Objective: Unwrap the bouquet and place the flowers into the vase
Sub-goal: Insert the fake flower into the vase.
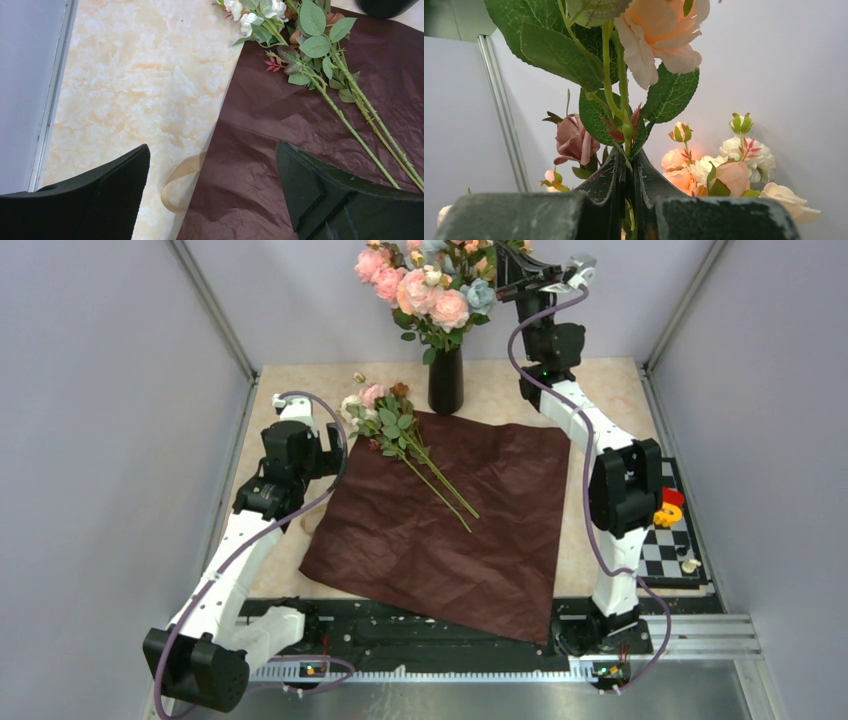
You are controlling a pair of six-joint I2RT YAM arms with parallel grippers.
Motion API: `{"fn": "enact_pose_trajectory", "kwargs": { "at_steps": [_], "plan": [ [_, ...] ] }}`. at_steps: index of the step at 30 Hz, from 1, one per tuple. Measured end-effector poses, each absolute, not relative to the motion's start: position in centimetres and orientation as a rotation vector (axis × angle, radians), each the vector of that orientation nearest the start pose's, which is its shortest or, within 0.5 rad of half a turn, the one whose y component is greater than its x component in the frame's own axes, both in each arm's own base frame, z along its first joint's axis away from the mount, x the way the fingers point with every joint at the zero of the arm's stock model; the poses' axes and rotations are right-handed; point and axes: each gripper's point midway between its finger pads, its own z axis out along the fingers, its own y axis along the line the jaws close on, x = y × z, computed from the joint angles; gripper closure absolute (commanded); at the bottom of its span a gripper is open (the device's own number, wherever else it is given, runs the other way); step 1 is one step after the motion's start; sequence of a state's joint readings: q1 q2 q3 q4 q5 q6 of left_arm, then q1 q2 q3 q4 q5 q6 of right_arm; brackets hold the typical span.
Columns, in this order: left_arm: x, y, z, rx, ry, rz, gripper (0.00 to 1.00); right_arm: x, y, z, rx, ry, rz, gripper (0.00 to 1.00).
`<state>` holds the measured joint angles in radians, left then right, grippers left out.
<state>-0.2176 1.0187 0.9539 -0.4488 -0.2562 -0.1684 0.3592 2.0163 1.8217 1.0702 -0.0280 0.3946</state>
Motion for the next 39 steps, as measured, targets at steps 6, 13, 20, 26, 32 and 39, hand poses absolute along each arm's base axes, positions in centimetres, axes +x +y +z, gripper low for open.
{"fn": "enact_pose_trajectory", "kwargs": {
  "at_steps": [6,13,20,26,32,39],
  "plan": [
    [32.4,-3.2,22.6,-0.106,2.063,0.033,0.01,53.7,22.4,52.1,-0.014,0.728,0.731,1.00],
    [32.4,-3.2,22.6,-0.107,2.063,0.035,0.01,54.1,22.6,51.4,-0.015,0.746,0.732,1.00],
    [32.4,-3.2,22.6,-0.109,2.062,0.037,0.01,54.6,22.9,49.6,-0.017,0.789,0.739,1.00],
    [32.4,-3.1,22.6,-0.110,2.063,0.037,0.01,55.0,23.4,47.8,-0.023,0.831,0.751,1.00],
    [32.4,-3.1,22.6,-0.110,2.063,0.037,0.01,55.5,23.8,46.8,-0.033,0.854,0.758,1.00],
    [32.4,-3.1,22.6,-0.110,2.063,0.037,0.01,55.6,24.7,46.0,-0.052,0.881,0.770,1.00]
  ]
}}
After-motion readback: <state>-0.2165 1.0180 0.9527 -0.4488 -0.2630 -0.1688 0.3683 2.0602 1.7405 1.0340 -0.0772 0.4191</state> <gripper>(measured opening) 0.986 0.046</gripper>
